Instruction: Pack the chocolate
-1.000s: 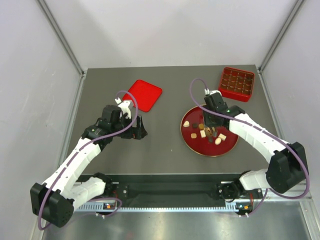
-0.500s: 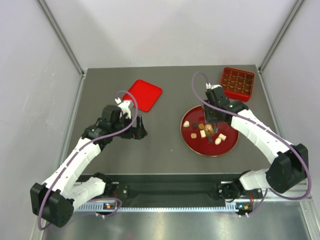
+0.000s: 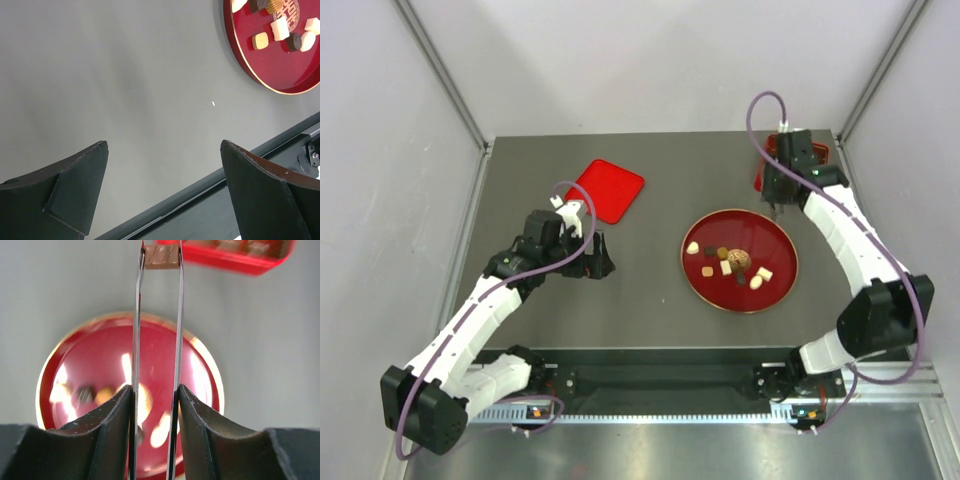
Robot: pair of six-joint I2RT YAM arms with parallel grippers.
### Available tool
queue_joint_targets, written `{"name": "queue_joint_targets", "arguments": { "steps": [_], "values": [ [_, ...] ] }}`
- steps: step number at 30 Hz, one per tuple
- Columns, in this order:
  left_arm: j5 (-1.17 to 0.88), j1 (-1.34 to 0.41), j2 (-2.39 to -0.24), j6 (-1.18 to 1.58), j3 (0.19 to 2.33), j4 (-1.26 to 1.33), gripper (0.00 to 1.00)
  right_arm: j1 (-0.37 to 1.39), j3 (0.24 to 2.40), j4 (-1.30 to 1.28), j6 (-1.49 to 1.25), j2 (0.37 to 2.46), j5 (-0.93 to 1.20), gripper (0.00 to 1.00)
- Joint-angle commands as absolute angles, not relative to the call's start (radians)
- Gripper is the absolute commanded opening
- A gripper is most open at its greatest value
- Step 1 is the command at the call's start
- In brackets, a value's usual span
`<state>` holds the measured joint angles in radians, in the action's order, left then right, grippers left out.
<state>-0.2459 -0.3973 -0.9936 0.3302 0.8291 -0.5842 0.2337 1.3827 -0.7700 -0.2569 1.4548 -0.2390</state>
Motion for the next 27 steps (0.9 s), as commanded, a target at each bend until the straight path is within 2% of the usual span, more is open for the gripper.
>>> {"name": "queue_joint_targets", "arguments": {
  "steps": [1, 14, 27],
  "values": [
    [-0.258, -0.400, -0.988, 0.325, 0.822, -0.563, 0.99, 0.170, 1.485, -0.687, -0.227, 1.534, -0.277, 0.39],
    [-0.259, -0.400, -0.997, 0.325, 0.821, -0.561, 0.99, 0.011, 1.870, -0.640, -0.227, 1.885, -0.276, 0.38],
    [-0.252, -0.400, -1.008, 0.324, 0.822, -0.564, 0.99, -0.038, 1.942, -0.522, -0.229, 2.011, -0.203, 0.39]
  ]
}}
